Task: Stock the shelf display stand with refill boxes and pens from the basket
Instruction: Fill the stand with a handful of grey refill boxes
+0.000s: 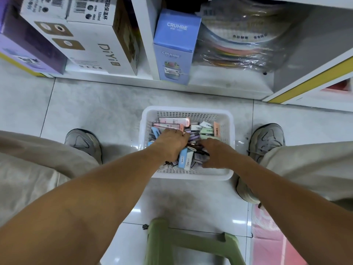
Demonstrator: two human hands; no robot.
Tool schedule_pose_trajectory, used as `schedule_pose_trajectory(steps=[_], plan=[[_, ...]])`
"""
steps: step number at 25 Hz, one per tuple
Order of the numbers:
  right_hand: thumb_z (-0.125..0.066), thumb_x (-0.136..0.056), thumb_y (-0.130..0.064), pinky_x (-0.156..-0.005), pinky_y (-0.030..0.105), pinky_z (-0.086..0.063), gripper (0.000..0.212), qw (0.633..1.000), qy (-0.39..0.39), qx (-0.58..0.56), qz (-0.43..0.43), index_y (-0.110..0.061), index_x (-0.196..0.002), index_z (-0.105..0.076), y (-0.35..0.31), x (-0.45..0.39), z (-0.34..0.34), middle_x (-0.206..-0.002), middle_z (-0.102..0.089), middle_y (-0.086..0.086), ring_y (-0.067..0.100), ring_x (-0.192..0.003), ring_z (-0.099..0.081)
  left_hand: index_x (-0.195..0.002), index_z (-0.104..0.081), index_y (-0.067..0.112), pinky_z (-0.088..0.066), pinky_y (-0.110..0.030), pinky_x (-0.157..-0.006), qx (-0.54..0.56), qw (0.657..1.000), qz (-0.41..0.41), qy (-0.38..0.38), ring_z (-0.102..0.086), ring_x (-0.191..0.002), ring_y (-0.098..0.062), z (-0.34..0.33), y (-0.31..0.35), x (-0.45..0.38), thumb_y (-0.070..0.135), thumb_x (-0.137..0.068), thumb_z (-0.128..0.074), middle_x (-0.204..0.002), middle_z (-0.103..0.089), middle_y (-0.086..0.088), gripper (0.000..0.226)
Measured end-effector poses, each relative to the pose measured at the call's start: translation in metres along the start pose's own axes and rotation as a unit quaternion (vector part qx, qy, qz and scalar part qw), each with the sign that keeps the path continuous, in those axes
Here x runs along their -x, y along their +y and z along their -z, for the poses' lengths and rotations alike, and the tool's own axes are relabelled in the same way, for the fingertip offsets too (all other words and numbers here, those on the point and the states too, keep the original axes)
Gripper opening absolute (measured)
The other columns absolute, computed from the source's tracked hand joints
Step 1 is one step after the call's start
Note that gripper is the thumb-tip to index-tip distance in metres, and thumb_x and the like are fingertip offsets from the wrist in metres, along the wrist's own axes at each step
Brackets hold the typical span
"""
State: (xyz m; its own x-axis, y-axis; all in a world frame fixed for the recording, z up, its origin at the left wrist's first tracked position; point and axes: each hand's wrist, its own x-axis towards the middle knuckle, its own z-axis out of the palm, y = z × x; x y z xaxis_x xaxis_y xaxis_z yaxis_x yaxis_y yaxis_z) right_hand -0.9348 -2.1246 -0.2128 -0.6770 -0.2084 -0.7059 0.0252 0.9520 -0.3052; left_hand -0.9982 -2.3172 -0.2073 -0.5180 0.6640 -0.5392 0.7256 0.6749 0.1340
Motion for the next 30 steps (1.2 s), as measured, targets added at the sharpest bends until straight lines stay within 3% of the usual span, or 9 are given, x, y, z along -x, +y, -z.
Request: schedule_pose_trajectory(steps=[5,7,10,12,17,22,25,28,30], plan=[[-0.066,-0.081,-0.045,-0.092,0.039,-0.048,0.052,0.989,0.098,0.109,0.017,-0.018,-0.124,-0.053,-0.018,0.001,-0.011,-0.119,-0.063,0.004,0.026,-0.109,-0.059,-0.118,-0.048,0.012,-0.035,-0.033,-0.065,-0.013,1.000,-0.020,0.012,-0.057,-0.074,-0.026,0.002,-0.004,-0.003,0.014,-0.067,-0.079,-0.085,-0.060,-0.004,0.059],[-0.066,-0.081,-0.040,-0.088,0.038,-0.051,0.041,0.994,0.109,0.030,0.004,-0.021,-0.117,-0.059,-0.021,0.003,-0.007,-0.107,-0.068,0.001,0.026,-0.101,-0.064,-0.116,-0.049,0.011,-0.034,-0.031,-0.060,0.014,1.000,0.006,0.018,-0.048,-0.063,-0.023,0.002,-0.003,-0.003,0.012,-0.068,-0.075,-0.070,-0.049,0.001,0.054],[-0.071,-0.080,-0.028,-0.074,0.032,-0.054,0.022,0.988,0.085,-0.123,-0.041,-0.020,-0.100,-0.066,-0.012,0.002,0.010,-0.087,-0.065,-0.001,0.024,-0.088,-0.065,-0.122,-0.046,0.009,-0.039,-0.030,-0.057,0.101,0.994,0.050,0.006,-0.050,-0.067,-0.021,0.007,-0.006,-0.008,0.015,-0.071,-0.074,-0.073,-0.048,0.003,0.058],[-0.074,-0.082,-0.028,-0.061,0.023,-0.046,0.017,0.977,0.089,-0.184,-0.063,-0.014,-0.088,-0.067,-0.003,-0.002,0.022,-0.080,-0.063,0.002,0.019,-0.077,-0.061,-0.129,-0.041,0.011,-0.043,-0.030,-0.057,0.173,0.981,0.087,-0.010,-0.055,-0.072,-0.021,0.020,-0.008,-0.013,0.015,-0.074,-0.072,-0.078,-0.054,0.001,0.063],[-0.075,-0.084,-0.032,-0.052,0.021,-0.036,0.027,0.957,0.129,-0.249,-0.073,-0.009,-0.076,-0.063,-0.001,-0.003,0.030,-0.064,-0.053,-0.002,0.012,-0.060,-0.050,-0.109,-0.053,0.015,-0.044,-0.025,-0.053,0.403,0.901,0.161,-0.019,-0.060,-0.076,-0.014,0.044,-0.012,-0.018,0.011,-0.071,-0.074,-0.089,-0.061,-0.002,0.043],[-0.073,-0.088,-0.034,-0.050,0.022,-0.038,0.033,0.937,0.184,-0.293,-0.057,-0.016,-0.067,-0.055,-0.006,-0.002,0.039,-0.060,-0.054,-0.001,0.010,-0.055,-0.048,-0.110,-0.058,0.013,-0.050,-0.025,-0.054,0.558,0.807,0.193,0.020,-0.066,-0.081,-0.019,0.045,-0.013,-0.010,0.006,-0.066,-0.078,-0.095,-0.065,-0.006,0.048],[-0.069,-0.091,-0.043,-0.059,0.036,-0.047,0.039,0.935,0.183,-0.298,-0.062,-0.009,-0.076,-0.059,-0.010,-0.002,0.043,-0.073,-0.063,0.011,0.023,-0.066,-0.058,-0.105,-0.062,0.012,-0.051,-0.023,-0.051,0.610,0.764,0.205,0.041,-0.068,-0.077,-0.017,0.044,-0.014,-0.008,0.001,-0.063,-0.076,-0.093,-0.068,-0.009,0.046],[-0.066,-0.093,-0.042,-0.055,0.026,-0.043,0.035,0.929,0.190,-0.306,-0.086,-0.017,-0.073,-0.054,-0.012,-0.003,0.049,-0.071,-0.057,0.000,0.015,-0.065,-0.055,-0.099,-0.064,0.011,-0.053,-0.025,-0.053,0.621,0.753,0.215,0.029,-0.069,-0.074,-0.019,0.043,-0.012,-0.007,-0.001,-0.060,-0.076,-0.087,-0.069,-0.008,0.042],[-0.065,-0.094,-0.041,-0.052,0.027,-0.047,0.036,0.904,0.173,-0.375,-0.107,-0.008,-0.080,-0.060,-0.012,-0.004,0.053,-0.072,-0.059,0.004,0.018,-0.064,-0.058,-0.090,-0.066,0.007,-0.056,-0.030,-0.052,0.658,0.715,0.235,0.026,-0.069,-0.064,-0.021,0.044,-0.011,-0.007,-0.005,-0.058,-0.071,-0.078,-0.068,-0.012,0.035]])
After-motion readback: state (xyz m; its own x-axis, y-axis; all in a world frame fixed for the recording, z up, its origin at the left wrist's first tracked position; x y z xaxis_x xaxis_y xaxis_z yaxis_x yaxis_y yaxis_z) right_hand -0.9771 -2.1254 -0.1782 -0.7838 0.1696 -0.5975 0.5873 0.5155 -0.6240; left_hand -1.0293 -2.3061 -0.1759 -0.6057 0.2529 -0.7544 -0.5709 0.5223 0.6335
